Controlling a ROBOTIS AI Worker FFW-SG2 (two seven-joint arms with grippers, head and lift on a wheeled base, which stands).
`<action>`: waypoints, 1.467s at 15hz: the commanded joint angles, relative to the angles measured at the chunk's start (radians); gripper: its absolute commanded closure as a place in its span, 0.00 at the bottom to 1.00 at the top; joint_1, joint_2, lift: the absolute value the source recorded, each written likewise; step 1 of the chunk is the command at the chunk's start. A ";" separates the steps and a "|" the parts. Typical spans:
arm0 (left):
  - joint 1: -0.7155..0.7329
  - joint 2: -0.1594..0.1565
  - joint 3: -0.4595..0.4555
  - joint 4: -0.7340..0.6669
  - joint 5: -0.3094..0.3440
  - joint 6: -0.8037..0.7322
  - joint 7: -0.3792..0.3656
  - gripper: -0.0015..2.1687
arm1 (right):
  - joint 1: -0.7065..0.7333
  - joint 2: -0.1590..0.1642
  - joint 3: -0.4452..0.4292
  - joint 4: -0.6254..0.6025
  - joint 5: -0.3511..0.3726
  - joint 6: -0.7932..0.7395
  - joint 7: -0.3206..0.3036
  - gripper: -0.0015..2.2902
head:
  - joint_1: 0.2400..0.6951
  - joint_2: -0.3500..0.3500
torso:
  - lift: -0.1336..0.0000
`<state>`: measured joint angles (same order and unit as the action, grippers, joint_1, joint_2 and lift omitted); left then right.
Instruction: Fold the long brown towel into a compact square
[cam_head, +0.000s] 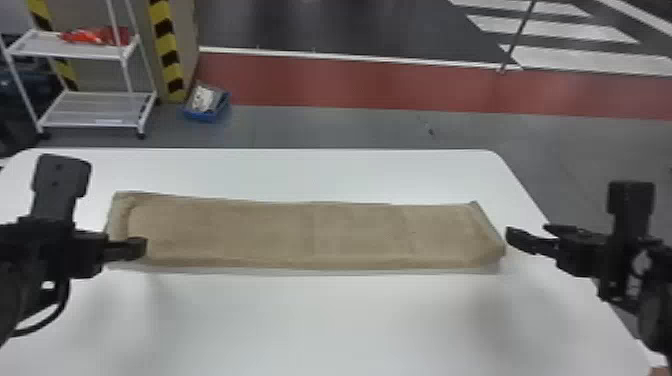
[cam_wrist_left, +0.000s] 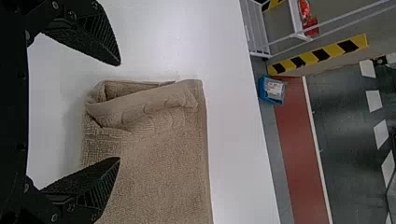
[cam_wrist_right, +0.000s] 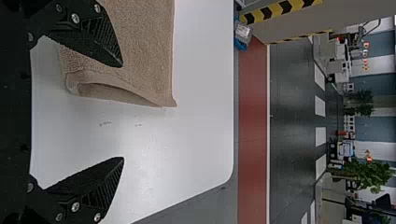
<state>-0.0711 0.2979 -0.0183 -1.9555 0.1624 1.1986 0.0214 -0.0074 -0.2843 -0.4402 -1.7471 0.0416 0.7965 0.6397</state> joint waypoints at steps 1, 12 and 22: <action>-0.001 0.001 0.000 0.000 0.000 0.000 0.000 0.08 | 0.001 0.001 0.000 0.000 0.000 0.001 0.000 0.08 | 1.00 0.28 | 0.08; 0.001 0.000 0.001 0.000 0.000 -0.003 0.005 0.10 | 0.004 0.004 0.002 -0.003 0.001 0.004 0.000 0.09 | 1.00 0.29 | 0.08; 0.022 0.007 0.006 -0.002 -0.020 0.006 -0.020 0.21 | -0.003 0.010 0.021 0.015 0.046 0.004 0.000 0.18 | 1.00 0.30 | 0.08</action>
<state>-0.0508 0.3052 -0.0113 -1.9556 0.1445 1.2041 0.0070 -0.0078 -0.2746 -0.4278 -1.7360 0.0713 0.8001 0.6397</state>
